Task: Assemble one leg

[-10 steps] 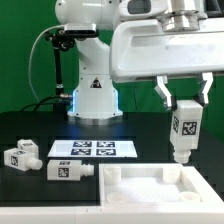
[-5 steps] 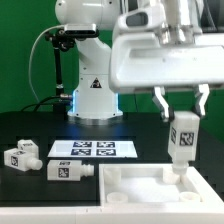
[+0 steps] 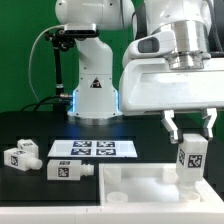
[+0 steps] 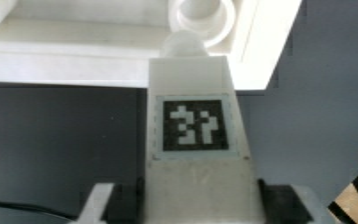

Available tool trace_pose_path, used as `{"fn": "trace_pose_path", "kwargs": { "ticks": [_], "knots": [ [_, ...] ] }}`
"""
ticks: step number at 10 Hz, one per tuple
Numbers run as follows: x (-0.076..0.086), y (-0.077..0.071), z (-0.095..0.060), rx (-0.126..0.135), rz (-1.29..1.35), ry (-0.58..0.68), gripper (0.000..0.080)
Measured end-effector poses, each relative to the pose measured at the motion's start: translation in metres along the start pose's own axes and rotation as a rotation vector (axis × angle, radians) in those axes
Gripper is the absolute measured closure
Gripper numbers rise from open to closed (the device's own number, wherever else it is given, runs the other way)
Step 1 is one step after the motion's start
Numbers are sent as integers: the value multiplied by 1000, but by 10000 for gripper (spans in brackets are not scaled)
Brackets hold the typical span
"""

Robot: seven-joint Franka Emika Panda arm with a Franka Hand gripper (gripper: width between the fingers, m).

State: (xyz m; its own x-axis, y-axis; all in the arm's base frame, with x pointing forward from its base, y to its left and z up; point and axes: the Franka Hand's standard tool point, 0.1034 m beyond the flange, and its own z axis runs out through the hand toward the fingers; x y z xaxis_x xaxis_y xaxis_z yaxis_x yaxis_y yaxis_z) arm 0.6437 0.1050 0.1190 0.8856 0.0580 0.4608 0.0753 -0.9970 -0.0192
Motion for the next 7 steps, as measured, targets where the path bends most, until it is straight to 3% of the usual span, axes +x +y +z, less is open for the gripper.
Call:
{"fn": "trace_pose_path", "kwargs": {
  "ticks": [7],
  "knots": [
    [-7,-7,7,4,-9,-6,514]
  ]
}}
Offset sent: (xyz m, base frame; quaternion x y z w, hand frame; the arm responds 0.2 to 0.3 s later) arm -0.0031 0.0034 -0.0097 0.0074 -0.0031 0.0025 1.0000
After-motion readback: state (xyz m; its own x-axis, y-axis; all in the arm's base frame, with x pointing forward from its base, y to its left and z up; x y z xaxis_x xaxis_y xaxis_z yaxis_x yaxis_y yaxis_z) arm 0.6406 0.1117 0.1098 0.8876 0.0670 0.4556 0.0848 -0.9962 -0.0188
